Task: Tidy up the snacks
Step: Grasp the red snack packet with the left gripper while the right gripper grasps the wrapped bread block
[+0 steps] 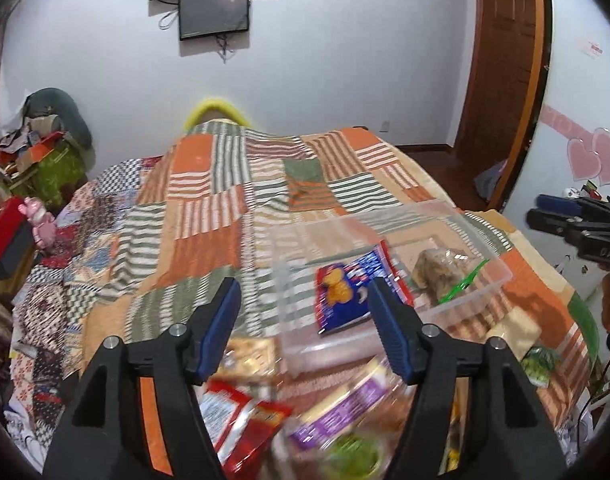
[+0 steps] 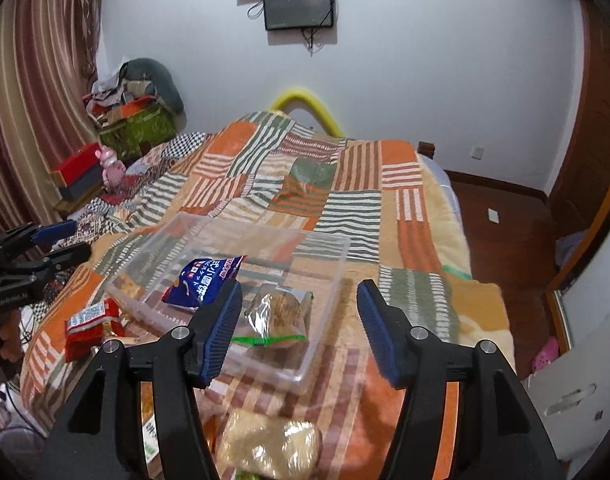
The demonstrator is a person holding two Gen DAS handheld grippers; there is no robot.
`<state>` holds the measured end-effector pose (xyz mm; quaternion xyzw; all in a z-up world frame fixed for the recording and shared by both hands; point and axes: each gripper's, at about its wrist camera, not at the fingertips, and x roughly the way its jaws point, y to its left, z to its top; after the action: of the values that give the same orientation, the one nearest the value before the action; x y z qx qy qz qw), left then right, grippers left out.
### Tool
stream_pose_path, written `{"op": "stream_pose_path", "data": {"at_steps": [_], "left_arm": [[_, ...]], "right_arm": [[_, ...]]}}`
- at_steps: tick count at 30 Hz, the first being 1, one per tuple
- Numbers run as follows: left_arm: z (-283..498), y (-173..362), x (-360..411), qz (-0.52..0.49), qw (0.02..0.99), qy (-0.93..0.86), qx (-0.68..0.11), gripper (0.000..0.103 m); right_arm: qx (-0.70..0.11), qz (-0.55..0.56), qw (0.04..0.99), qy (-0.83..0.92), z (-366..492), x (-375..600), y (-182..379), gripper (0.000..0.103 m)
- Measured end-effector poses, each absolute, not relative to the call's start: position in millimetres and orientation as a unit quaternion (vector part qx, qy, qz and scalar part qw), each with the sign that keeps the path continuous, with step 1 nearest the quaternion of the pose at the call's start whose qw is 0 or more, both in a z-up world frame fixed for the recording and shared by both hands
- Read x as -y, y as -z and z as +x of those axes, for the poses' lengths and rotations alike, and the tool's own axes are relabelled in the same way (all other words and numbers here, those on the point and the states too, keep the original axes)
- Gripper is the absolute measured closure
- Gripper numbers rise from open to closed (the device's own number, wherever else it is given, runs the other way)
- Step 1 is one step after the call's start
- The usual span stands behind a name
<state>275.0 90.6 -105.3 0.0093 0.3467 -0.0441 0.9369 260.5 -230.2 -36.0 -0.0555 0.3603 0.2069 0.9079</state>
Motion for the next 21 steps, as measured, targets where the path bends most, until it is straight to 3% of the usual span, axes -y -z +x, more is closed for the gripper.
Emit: {"op": "stream_pose_path", "data": {"at_steps": [9,11,13,21], "left_arm": [[235,127,-141,-0.001,0.922,0.002,-0.386,0.028],[226,139,-150,-0.002,0.917,0.000,-0.398,0.023],[218,152,-156,-0.010,0.912,0.005,-0.409,0.011],[214,203,-170,-0.042,0.892,0.006,-0.451,0.010]], "right_arm": [[-0.365,-0.063,0.909,-0.190,227,235,50,0.045],[-0.376,-0.057,0.906,-0.187,221,237,60,0.044],[-0.386,-0.051,0.902,-0.184,215,240,68,0.042],[-0.449,-0.035,0.878,-0.160,204,247,110,0.036]]}}
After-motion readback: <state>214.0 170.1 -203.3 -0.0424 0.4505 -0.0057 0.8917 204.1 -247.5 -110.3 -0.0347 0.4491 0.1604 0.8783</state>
